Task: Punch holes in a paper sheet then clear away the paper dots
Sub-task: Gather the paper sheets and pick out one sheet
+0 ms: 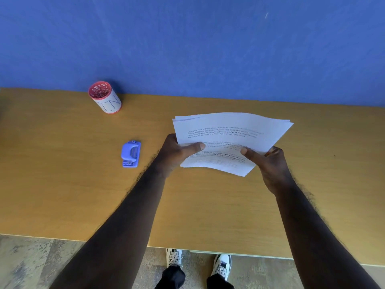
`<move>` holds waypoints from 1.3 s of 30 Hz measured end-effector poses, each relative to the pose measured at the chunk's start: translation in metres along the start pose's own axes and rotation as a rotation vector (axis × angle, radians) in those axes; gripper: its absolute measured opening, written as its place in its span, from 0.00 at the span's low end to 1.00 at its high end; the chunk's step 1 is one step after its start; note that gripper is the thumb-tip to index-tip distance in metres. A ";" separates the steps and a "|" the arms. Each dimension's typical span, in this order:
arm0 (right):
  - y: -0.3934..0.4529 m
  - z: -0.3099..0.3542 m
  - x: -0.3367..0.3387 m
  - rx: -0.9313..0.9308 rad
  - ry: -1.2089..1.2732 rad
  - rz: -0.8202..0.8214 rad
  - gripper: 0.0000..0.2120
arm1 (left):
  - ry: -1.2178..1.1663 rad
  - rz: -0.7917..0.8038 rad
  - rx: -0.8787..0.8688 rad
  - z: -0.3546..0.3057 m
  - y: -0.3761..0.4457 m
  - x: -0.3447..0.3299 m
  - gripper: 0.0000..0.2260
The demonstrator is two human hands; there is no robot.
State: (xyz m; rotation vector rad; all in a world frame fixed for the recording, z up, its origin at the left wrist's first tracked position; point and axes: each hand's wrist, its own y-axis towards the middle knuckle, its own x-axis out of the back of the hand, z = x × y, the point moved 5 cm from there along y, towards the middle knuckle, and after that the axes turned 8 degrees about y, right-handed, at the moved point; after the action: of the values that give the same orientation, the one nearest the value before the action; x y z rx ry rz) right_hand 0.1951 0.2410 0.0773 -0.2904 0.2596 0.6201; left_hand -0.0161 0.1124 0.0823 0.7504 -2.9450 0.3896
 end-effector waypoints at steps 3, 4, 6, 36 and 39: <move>0.000 -0.007 0.002 -0.023 -0.015 -0.028 0.14 | 0.033 -0.020 0.059 0.010 -0.001 0.002 0.12; 0.000 -0.009 0.001 -0.030 -0.020 -0.033 0.14 | 0.038 -0.019 0.066 0.012 -0.001 0.002 0.12; 0.001 -0.008 0.001 -0.024 -0.008 -0.039 0.15 | 0.018 -0.022 0.050 0.010 -0.002 0.001 0.12; -0.016 -0.076 0.030 -0.358 -0.020 -0.225 0.35 | -0.553 -0.309 0.130 0.022 0.003 -0.012 0.10; -0.020 -0.083 0.017 -0.389 0.223 -0.079 0.22 | -0.609 -0.264 0.182 0.030 -0.003 -0.021 0.11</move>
State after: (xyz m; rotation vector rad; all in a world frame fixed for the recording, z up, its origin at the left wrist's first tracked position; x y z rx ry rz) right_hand 0.2079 0.2060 -0.0012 -0.7433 0.3390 0.5581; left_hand 0.0035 0.1120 0.0506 1.4982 -3.3030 0.4821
